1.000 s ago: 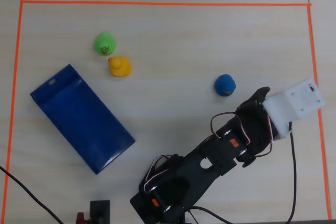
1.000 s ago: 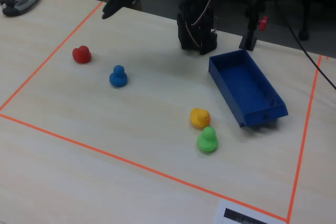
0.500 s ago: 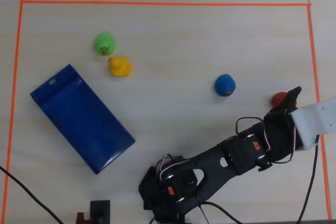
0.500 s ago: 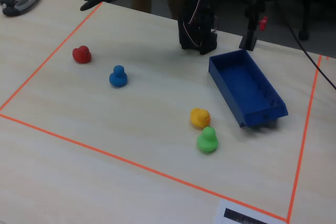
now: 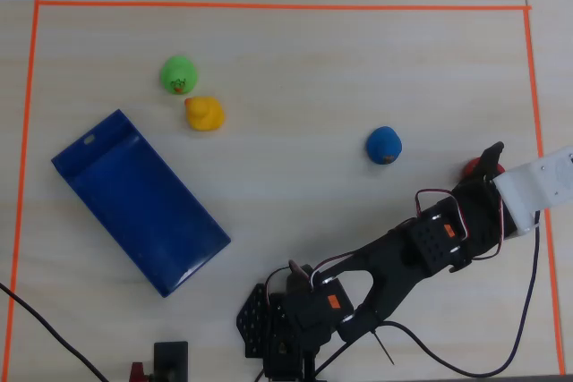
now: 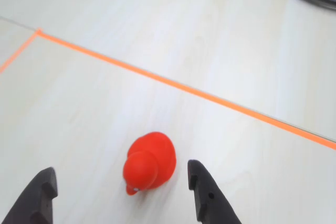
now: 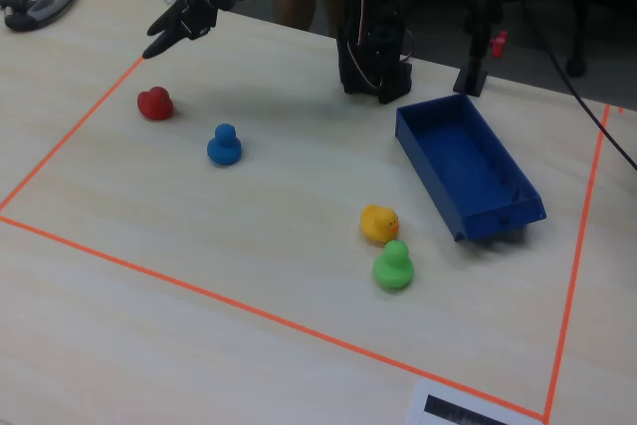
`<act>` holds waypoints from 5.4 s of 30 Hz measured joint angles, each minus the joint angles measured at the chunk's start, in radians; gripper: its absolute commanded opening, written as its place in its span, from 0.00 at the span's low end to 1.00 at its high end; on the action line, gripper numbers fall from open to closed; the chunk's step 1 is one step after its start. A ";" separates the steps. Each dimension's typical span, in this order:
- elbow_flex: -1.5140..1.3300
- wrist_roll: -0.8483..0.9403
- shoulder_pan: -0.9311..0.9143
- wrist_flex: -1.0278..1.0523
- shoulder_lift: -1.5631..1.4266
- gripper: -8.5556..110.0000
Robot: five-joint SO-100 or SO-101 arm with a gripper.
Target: Grasp red duck and put it into box.
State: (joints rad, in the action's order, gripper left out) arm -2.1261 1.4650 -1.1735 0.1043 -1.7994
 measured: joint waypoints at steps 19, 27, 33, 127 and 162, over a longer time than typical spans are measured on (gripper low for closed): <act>0.144 -0.012 0.009 -0.012 0.212 0.36; 0.195 -0.009 0.012 -0.012 0.285 0.36; 0.232 -0.003 0.020 -0.012 0.334 0.37; 0.160 -0.877 2.062 1.319 -0.307 0.37; -0.888 -0.178 1.137 0.943 -1.451 0.07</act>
State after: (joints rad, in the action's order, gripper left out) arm -3.0143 1.2870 -0.0368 1.0477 -3.2505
